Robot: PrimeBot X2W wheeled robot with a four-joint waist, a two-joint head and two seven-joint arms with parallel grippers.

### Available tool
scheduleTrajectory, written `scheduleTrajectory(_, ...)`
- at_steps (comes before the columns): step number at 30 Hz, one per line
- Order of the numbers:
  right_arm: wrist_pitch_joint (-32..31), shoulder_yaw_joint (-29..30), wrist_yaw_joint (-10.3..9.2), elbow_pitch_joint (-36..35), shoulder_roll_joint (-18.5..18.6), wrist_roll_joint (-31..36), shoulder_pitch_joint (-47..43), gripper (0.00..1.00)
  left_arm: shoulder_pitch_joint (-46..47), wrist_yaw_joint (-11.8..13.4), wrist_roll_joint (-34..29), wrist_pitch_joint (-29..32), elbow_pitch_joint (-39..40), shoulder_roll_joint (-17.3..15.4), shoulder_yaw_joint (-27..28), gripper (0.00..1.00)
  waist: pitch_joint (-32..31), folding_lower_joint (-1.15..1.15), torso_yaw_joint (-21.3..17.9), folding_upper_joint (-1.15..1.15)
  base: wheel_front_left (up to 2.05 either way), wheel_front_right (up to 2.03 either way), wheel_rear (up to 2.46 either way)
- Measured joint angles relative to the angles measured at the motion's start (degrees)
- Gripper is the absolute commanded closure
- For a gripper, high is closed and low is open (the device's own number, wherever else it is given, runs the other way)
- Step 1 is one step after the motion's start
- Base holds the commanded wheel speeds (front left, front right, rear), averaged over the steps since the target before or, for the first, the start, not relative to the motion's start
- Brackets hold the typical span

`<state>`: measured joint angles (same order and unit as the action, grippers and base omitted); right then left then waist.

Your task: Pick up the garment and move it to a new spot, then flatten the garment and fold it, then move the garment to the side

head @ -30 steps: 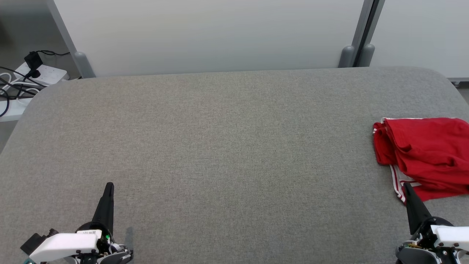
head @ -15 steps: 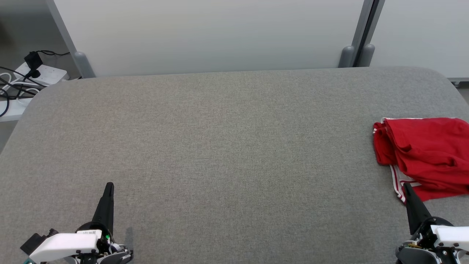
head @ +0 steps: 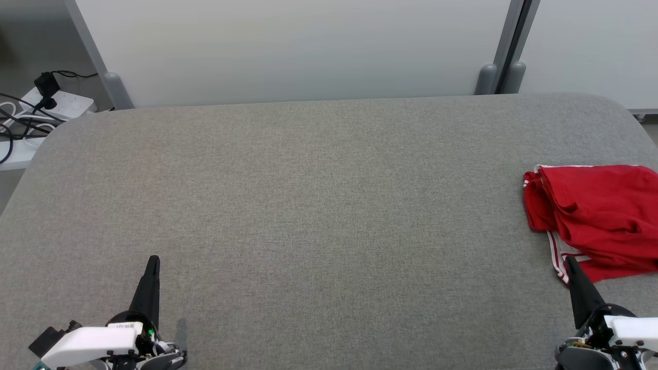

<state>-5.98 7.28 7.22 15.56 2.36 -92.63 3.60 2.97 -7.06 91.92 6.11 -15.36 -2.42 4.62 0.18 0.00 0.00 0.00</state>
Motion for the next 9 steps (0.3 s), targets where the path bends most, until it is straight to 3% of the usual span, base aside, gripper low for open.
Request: scheduleTrajectory(9, -0.05, 0.01, 0.00, 0.00, -0.01, 0.00, 0.00, 1.00, 0.00, 0.00, 0.00, 0.00, 0.00, 0.00, 0.00, 1.00, 0.00, 0.00, 0.00, 0.00, 0.00, 0.00, 0.00)
